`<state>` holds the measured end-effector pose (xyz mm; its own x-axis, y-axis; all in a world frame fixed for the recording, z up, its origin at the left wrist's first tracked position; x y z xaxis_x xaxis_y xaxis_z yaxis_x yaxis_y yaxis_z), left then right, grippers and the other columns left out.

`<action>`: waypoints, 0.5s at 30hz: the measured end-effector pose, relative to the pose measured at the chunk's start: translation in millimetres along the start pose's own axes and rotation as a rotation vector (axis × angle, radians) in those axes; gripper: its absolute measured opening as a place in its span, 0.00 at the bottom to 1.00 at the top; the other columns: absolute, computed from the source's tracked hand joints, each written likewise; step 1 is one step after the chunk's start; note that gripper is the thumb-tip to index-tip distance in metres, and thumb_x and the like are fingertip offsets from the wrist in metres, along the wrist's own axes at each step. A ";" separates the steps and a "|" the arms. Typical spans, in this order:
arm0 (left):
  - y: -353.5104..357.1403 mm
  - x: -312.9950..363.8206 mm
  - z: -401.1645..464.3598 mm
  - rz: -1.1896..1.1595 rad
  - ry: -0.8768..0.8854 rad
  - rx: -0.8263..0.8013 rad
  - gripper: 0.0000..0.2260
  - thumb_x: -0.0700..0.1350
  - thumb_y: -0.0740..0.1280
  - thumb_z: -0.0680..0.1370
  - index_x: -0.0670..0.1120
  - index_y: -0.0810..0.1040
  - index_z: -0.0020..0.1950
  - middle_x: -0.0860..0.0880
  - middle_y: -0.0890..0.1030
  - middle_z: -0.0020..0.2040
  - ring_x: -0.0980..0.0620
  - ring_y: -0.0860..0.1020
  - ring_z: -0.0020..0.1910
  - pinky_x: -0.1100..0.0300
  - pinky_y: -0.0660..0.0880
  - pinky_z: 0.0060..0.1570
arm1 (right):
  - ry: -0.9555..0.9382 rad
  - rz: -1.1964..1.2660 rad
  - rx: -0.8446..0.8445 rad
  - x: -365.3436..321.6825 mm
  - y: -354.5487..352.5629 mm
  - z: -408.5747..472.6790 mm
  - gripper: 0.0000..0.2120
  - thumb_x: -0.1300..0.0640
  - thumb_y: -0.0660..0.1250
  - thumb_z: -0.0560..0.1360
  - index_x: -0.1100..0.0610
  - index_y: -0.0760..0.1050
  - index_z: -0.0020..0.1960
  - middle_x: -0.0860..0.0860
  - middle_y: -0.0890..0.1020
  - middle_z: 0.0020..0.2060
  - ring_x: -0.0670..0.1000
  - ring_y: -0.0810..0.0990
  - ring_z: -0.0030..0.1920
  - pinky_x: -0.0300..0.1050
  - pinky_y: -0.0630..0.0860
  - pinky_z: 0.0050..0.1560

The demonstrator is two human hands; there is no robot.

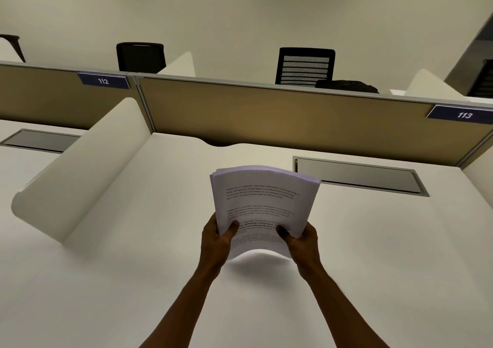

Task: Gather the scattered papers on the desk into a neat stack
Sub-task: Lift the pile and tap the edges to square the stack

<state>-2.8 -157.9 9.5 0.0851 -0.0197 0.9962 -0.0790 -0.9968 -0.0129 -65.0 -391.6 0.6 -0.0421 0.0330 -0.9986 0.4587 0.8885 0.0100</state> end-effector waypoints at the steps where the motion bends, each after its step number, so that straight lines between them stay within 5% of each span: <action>1: -0.2 -1.7 -0.9 0.017 -0.008 -0.001 0.18 0.47 0.71 0.74 0.50 0.78 0.63 0.50 0.84 0.55 0.48 0.82 0.54 0.52 0.83 0.49 | 0.008 -0.008 -0.011 3.8 2.0 -1.5 0.16 0.58 0.78 0.68 0.43 0.81 0.51 0.45 0.86 0.47 0.47 0.85 0.48 0.41 0.83 0.43; 7: -8.7 -3.3 -0.2 0.030 0.031 0.032 0.16 0.42 0.69 0.76 0.52 0.79 0.63 0.54 0.85 0.53 0.52 0.83 0.53 0.60 0.82 0.46 | 0.026 0.016 0.009 12.6 -0.4 1.7 0.16 0.65 0.74 0.72 0.48 0.81 0.54 0.48 0.86 0.49 0.52 0.84 0.51 0.49 0.83 0.51; 15: -6.1 -10.4 -7.8 0.179 0.076 0.020 0.13 0.41 0.66 0.81 0.54 0.77 0.63 0.57 0.83 0.54 0.55 0.82 0.53 0.69 0.81 0.45 | 0.013 -0.068 0.005 22.8 -1.8 -0.1 0.14 0.59 0.75 0.73 0.49 0.79 0.57 0.48 0.85 0.51 0.52 0.84 0.52 0.41 0.83 0.47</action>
<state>-10.9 -151.0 0.0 -0.0039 -0.1914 0.9815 -0.0658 -0.9793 -0.1913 -66.9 -392.4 -22.1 -0.0851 -0.0218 -0.9961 0.4587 0.8867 -0.0586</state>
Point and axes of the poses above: each hand's wrist, its own z-axis towards the middle knuckle, its own y-axis out of the palm, x = y × z, the point moved 8 cm from there along z, towards the middle knuckle
